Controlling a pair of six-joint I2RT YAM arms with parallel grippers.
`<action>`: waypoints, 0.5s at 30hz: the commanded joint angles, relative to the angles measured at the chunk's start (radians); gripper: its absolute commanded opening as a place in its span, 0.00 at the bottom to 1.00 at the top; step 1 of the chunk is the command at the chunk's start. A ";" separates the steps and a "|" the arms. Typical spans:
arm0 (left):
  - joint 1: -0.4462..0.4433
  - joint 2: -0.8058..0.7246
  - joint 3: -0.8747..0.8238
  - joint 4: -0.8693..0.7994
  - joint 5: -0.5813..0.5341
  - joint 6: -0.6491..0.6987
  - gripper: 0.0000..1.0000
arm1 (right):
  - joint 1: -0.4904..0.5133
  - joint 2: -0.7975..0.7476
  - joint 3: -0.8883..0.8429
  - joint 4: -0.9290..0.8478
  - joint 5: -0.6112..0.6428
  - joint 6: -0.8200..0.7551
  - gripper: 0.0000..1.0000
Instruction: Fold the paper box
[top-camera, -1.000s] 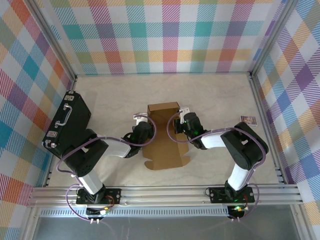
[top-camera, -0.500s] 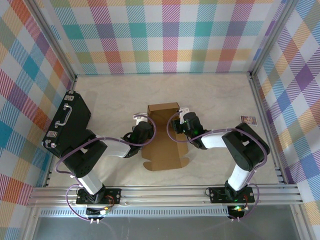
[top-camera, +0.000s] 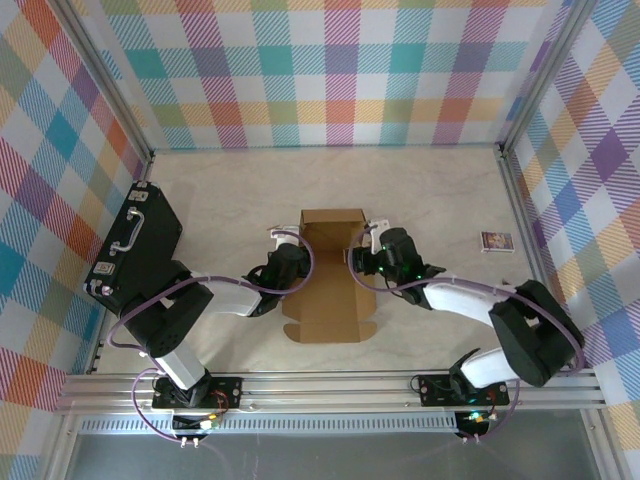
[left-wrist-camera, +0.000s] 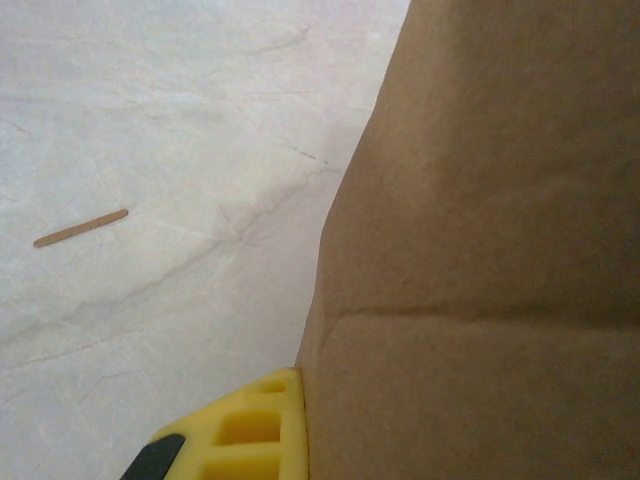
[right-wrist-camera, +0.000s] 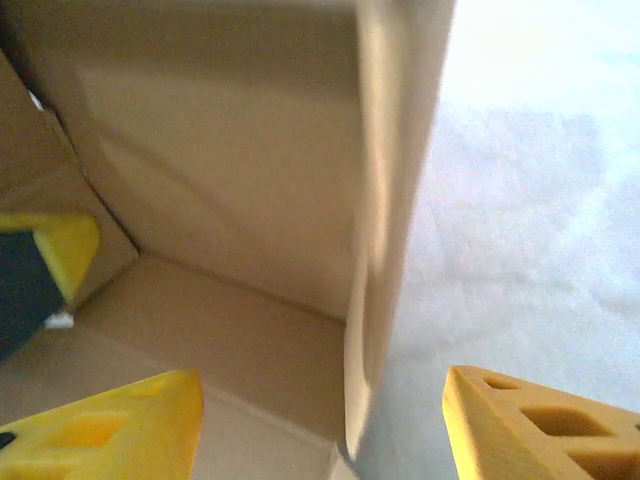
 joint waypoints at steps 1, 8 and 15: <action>-0.008 -0.030 -0.014 0.057 0.006 0.022 0.00 | 0.004 -0.080 -0.034 -0.110 0.031 0.055 0.66; -0.007 0.009 -0.041 0.152 0.026 0.057 0.00 | 0.001 -0.155 -0.032 -0.406 0.056 0.148 0.65; -0.007 0.019 -0.058 0.181 0.038 0.057 0.00 | 0.001 -0.138 -0.098 -0.398 -0.046 0.234 0.62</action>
